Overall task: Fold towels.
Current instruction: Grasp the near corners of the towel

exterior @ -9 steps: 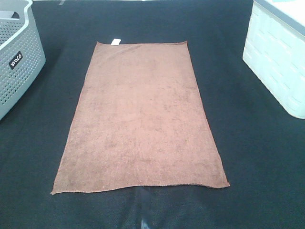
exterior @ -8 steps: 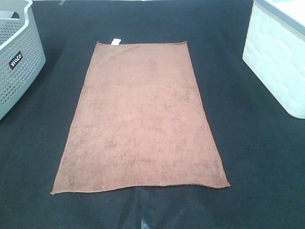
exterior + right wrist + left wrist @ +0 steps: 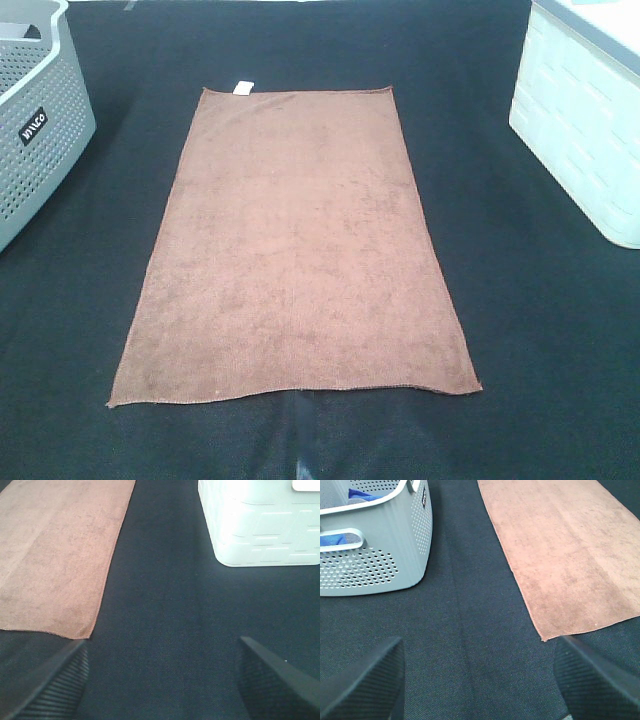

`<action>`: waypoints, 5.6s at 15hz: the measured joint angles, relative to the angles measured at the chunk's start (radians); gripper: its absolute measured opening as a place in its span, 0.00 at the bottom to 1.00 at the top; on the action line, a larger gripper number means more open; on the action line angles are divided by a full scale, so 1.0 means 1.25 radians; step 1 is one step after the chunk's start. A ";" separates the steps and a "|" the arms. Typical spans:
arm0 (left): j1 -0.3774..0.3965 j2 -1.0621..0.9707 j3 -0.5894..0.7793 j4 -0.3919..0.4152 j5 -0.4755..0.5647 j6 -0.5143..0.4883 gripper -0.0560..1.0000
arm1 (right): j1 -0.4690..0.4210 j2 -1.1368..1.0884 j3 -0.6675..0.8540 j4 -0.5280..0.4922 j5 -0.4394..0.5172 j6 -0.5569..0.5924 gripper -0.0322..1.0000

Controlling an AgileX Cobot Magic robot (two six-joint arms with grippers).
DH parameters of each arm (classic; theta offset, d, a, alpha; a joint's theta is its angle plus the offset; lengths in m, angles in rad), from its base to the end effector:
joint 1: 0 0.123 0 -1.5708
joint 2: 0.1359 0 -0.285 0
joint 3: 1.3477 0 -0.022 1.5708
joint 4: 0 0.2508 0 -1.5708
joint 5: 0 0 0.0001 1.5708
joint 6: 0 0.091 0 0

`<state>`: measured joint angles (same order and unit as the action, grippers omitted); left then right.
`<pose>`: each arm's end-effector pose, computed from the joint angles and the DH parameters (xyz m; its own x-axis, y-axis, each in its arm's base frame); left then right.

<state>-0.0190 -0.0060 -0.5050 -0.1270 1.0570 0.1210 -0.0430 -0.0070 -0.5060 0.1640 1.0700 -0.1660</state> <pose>-0.0067 -0.0099 0.2795 -0.4321 0.0662 -0.8994 0.1434 0.9897 0.0039 -0.0070 0.0134 0.2790 -0.4381 -0.0669 -0.8964 -0.1238 0.9922 -0.0136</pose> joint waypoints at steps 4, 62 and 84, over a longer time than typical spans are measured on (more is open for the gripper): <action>0.000 0.000 0.000 0.000 0.000 0.000 0.79 | 0.000 0.000 0.000 0.000 0.000 0.000 0.76; 0.000 0.518 0.034 -0.252 -0.546 -0.062 0.75 | 0.000 0.526 -0.067 -0.004 -0.163 0.098 0.76; 0.000 1.492 -0.070 -1.126 -0.394 0.857 0.75 | 0.003 1.467 -0.102 0.819 -0.317 -0.720 0.76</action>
<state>-0.0190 1.8590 -0.5930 -1.5350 0.5650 1.1920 -0.0390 1.8270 -0.6330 1.1880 0.6740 -1.0660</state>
